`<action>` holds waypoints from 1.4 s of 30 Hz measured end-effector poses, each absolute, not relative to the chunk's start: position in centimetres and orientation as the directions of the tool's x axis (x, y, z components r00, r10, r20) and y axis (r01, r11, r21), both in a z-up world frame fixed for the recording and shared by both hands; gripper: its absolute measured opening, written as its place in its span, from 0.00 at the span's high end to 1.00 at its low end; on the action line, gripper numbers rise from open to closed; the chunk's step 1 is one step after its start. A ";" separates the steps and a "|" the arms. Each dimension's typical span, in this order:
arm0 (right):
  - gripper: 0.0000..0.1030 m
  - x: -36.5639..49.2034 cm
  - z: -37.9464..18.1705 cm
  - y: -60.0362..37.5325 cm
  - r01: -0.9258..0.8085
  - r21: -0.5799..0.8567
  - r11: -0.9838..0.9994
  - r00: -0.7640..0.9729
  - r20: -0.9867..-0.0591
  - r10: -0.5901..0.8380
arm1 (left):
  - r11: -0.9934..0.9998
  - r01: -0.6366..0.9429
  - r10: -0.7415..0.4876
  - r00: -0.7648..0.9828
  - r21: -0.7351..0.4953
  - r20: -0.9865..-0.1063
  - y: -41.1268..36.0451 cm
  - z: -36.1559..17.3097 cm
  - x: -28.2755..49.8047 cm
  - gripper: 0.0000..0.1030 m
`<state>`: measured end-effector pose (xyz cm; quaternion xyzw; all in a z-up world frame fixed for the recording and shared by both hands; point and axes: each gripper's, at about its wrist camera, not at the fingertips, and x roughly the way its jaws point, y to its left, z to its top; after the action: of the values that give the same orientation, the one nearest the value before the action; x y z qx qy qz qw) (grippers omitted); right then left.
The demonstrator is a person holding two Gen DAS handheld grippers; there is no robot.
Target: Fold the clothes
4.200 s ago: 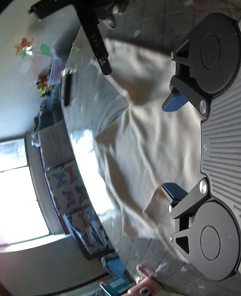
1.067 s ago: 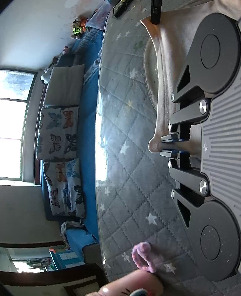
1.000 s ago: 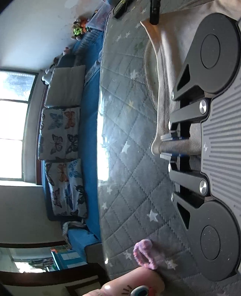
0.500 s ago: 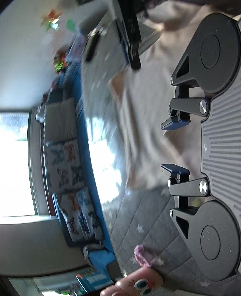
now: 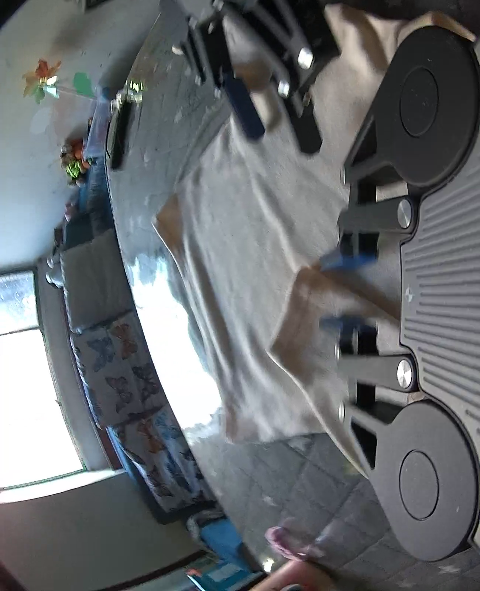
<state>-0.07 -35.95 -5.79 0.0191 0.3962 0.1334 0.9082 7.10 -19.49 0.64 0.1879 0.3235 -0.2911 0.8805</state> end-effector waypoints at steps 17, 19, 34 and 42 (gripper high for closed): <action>0.41 -1.6 -6.1 -34.8 -0.215 0.077 0.974 0.670 -0.714 0.204 | 0.985 0.112 -0.165 0.850 -0.134 -0.501 -1.5 7.3 6.1 0.98; 0.41 -1.9 -5.9 -34.4 -0.221 0.075 0.972 0.670 -0.713 0.208 | 0.988 0.050 -0.119 0.853 -0.148 -0.507 0.6 6.9 6.1 0.98; 0.41 -7.0 -3.3 -28.4 -0.501 0.069 0.863 0.603 -0.687 0.405 | 0.985 -0.085 -0.027 0.778 -0.148 -0.628 6.9 1.2 6.0 0.98; 0.40 -9.9 -4.5 -27.3 -0.533 -0.065 0.843 0.609 -0.721 0.330 | 0.985 -0.097 -0.014 0.776 -0.142 -0.631 7.3 1.1 5.9 0.98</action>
<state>-9.93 -27.26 -4.51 -0.1379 0.3691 0.2435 0.8862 5.88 7.34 1.08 -0.0832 0.3339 0.0219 0.9387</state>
